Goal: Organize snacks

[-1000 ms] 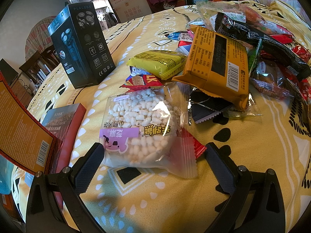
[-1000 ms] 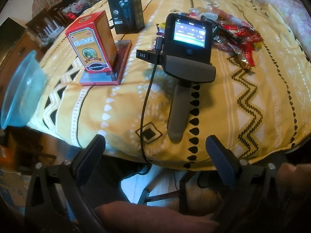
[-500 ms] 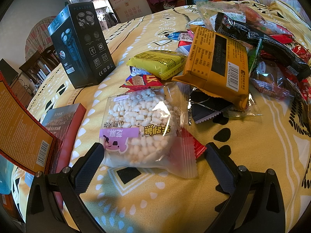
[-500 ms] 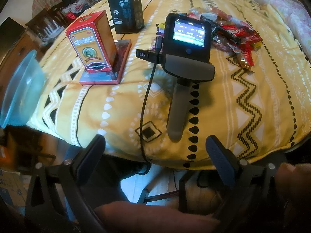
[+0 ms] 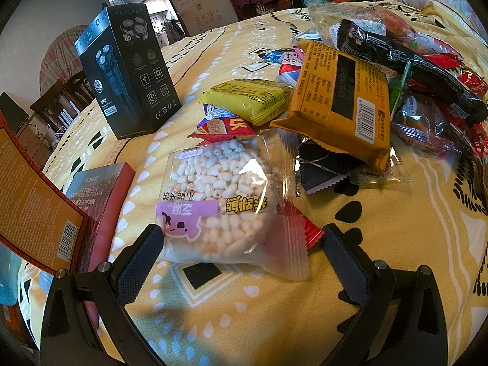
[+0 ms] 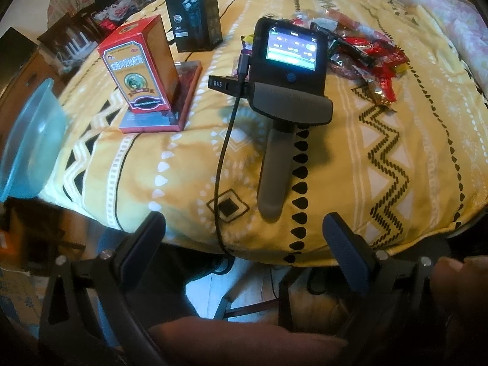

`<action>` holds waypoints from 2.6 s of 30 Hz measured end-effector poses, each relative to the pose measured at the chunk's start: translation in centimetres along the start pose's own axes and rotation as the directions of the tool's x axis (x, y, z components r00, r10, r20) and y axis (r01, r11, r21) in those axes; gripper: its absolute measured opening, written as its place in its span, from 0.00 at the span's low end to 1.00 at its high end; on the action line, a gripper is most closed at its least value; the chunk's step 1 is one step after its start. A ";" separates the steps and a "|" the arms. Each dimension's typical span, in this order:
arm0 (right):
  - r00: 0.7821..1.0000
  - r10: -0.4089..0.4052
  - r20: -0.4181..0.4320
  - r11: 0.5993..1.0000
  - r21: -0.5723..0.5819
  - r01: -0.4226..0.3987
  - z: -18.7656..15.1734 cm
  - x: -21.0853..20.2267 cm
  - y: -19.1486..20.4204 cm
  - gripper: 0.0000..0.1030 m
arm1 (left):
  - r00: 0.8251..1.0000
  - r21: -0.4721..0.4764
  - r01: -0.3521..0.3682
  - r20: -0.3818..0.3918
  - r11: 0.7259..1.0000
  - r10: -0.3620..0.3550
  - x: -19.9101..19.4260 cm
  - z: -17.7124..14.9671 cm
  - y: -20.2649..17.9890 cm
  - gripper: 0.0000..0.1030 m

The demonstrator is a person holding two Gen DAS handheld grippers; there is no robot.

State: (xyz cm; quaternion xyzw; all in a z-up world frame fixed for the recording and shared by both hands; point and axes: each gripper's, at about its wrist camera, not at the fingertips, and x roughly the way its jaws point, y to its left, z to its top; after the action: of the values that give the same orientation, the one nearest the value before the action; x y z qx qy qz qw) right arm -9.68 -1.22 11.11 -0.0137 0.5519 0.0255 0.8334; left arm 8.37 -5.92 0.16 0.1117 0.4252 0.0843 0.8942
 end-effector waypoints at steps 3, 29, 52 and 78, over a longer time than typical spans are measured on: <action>1.000 -0.015 -0.009 1.000 -0.006 0.015 -0.1 0.1 0.0 1.00 | 1.000 0.000 0.000 0.000 1.000 0.000 0.0 0.0 0.0 1.00; 0.999 0.031 -0.037 0.999 -0.020 -0.032 -0.3 0.7 0.0 1.00 | 1.000 0.000 0.000 0.000 1.000 0.000 0.0 0.0 0.0 1.00; 0.999 0.044 -0.021 0.999 -0.022 -0.045 -0.2 0.6 0.1 1.00 | 1.000 0.000 0.000 -0.001 1.000 0.000 0.0 0.0 0.0 1.00; 0.995 0.098 0.032 0.995 -0.020 -0.097 -0.3 -0.2 -0.1 1.00 | 1.000 0.000 0.000 -0.001 1.000 0.000 0.0 0.0 0.0 1.00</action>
State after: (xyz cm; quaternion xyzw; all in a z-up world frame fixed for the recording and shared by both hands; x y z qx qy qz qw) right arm -10.03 -1.29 11.13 0.0059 0.5377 0.0715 0.8401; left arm 8.39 -5.92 0.15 0.1118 0.4256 0.0844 0.8940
